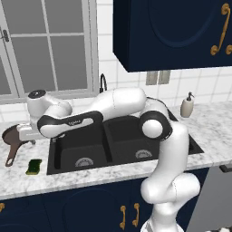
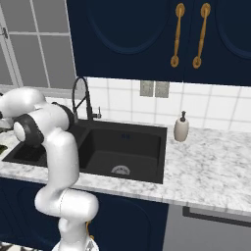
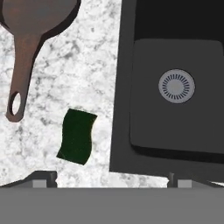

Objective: Pick the pan and sponge and place them into the sink. Then turn on the water.

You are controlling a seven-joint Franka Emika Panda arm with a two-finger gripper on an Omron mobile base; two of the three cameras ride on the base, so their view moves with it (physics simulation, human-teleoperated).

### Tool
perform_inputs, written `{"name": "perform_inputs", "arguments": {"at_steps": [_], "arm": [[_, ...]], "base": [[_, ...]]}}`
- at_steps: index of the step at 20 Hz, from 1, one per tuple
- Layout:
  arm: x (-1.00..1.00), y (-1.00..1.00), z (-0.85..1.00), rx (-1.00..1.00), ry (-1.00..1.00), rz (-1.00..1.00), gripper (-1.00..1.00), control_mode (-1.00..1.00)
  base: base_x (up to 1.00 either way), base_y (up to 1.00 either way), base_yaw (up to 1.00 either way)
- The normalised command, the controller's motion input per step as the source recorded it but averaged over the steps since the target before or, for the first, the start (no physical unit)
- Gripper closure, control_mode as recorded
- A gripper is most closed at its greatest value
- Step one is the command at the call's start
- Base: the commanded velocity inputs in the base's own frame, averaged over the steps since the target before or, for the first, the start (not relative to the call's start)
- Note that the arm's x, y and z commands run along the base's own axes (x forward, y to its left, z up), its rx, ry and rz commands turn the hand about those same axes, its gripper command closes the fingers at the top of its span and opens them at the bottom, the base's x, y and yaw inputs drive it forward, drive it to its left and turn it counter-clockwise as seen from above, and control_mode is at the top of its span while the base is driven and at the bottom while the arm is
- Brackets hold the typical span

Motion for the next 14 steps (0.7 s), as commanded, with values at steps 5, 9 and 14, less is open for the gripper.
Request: {"name": "perform_inputs", "arguments": {"at_steps": [5,9,14], "arm": [[0.00,0.31,-0.16,0.00,0.00,0.00,-1.00,-1.00],[0.01,0.23,-0.13,-0.04,0.03,0.00,-1.00,-1.00],[0.05,0.23,-0.30,0.00,0.00,0.00,-1.00,-1.00]], "base": [[0.00,0.00,0.00],[0.00,0.00,0.00],[0.00,0.00,0.00]]}}
